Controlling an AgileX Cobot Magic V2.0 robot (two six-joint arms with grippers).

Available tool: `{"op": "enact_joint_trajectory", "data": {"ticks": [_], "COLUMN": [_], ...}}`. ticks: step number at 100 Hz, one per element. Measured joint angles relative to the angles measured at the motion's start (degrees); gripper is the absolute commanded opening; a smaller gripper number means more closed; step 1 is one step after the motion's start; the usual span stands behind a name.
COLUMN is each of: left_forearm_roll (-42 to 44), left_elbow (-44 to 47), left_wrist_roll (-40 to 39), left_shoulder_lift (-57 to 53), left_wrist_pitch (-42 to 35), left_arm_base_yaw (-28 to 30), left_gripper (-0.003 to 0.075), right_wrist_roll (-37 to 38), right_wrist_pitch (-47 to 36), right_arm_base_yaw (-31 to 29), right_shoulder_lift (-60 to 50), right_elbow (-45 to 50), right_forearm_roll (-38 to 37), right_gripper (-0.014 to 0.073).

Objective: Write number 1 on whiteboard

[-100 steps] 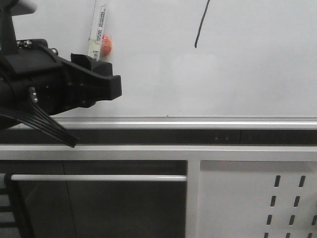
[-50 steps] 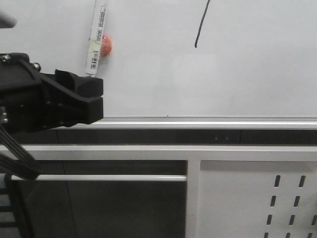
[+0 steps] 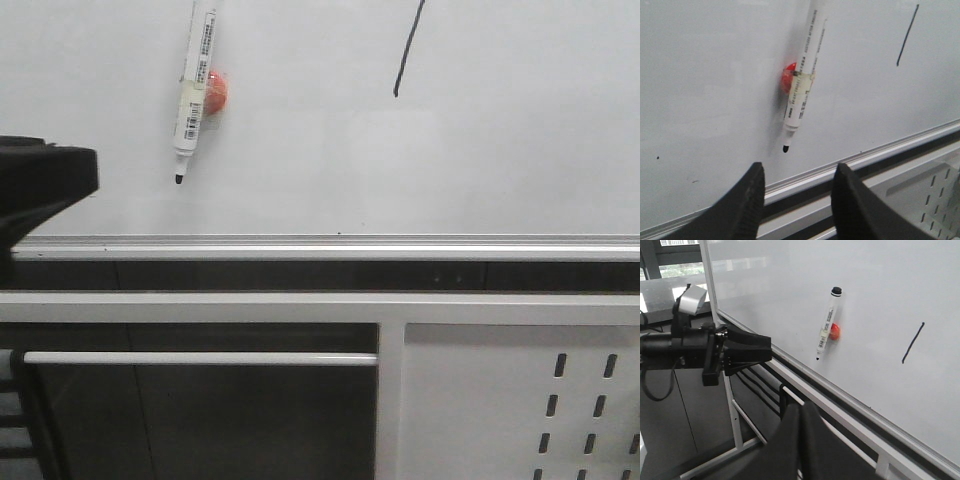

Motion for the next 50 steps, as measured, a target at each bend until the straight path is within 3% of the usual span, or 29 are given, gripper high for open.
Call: {"op": "enact_joint_trajectory", "data": {"ticks": [7,50], "left_forearm_roll": [1.2,5.4], "left_elbow": [2.2,4.7], "left_wrist_roll": [0.3,4.5], "left_shoulder_lift": [-2.8,-10.7], "left_wrist_pitch": [0.0,-0.1], "left_arm_base_yaw": [0.0,0.0], "left_gripper": [-0.0017,-0.0018], "right_wrist_roll": [0.0,0.0], "right_wrist_pitch": [0.2,1.2], "right_arm_base_yaw": [0.0,0.0], "right_shoulder_lift": [0.0,-0.9], "right_elbow": [0.0,0.0], "right_forearm_roll": [0.0,-0.3], "right_gripper": [-0.0061,-0.0061]}}
